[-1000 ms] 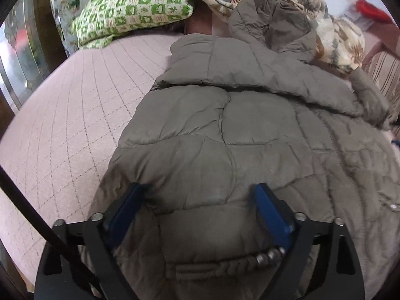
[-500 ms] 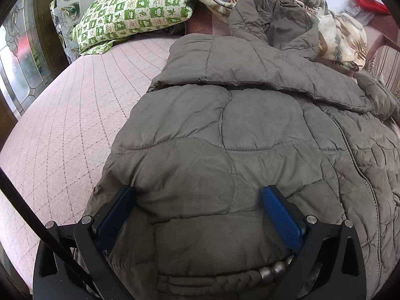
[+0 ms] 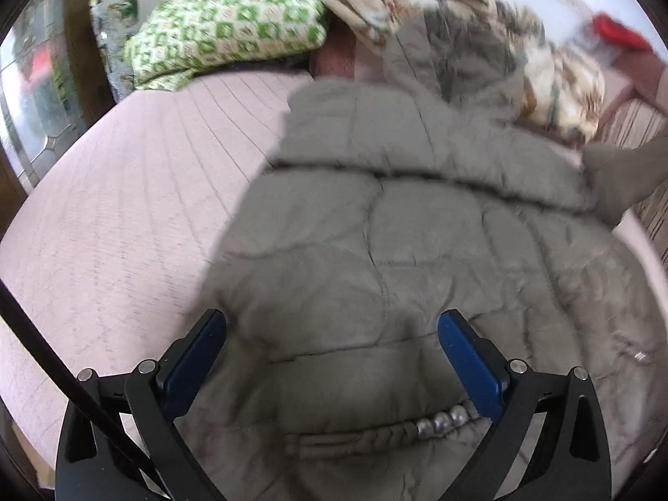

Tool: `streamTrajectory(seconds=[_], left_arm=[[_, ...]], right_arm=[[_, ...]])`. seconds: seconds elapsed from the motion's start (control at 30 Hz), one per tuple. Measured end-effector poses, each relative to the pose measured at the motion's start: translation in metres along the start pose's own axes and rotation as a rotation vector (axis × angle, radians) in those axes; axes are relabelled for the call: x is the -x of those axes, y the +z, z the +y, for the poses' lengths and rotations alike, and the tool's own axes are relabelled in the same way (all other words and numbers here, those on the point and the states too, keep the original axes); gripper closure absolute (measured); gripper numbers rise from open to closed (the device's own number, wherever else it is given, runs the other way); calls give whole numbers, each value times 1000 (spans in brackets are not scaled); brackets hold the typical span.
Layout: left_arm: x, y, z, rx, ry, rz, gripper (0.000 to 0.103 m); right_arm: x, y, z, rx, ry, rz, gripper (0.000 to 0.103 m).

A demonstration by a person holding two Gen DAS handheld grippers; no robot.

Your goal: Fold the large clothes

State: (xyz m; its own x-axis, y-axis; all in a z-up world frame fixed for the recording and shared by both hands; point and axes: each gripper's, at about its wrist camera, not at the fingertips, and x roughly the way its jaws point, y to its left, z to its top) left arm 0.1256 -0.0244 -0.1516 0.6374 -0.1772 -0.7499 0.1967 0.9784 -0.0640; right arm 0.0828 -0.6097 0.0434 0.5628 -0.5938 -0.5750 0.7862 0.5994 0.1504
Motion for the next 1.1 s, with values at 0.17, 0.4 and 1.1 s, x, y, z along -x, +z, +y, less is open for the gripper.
streamTrajectory(seconds=[0.17,0.4,1.1], left_arm=[[33,17,41,69,102,-97,2],[58,35,104,183,248,-187,2],[59,44,154,306,196,-134,2]], right_arm=[[68,-31,128,258,172,-36,97],[108,-148,290,537,406,40,97],[118,-326,380,780,553,255,73]])
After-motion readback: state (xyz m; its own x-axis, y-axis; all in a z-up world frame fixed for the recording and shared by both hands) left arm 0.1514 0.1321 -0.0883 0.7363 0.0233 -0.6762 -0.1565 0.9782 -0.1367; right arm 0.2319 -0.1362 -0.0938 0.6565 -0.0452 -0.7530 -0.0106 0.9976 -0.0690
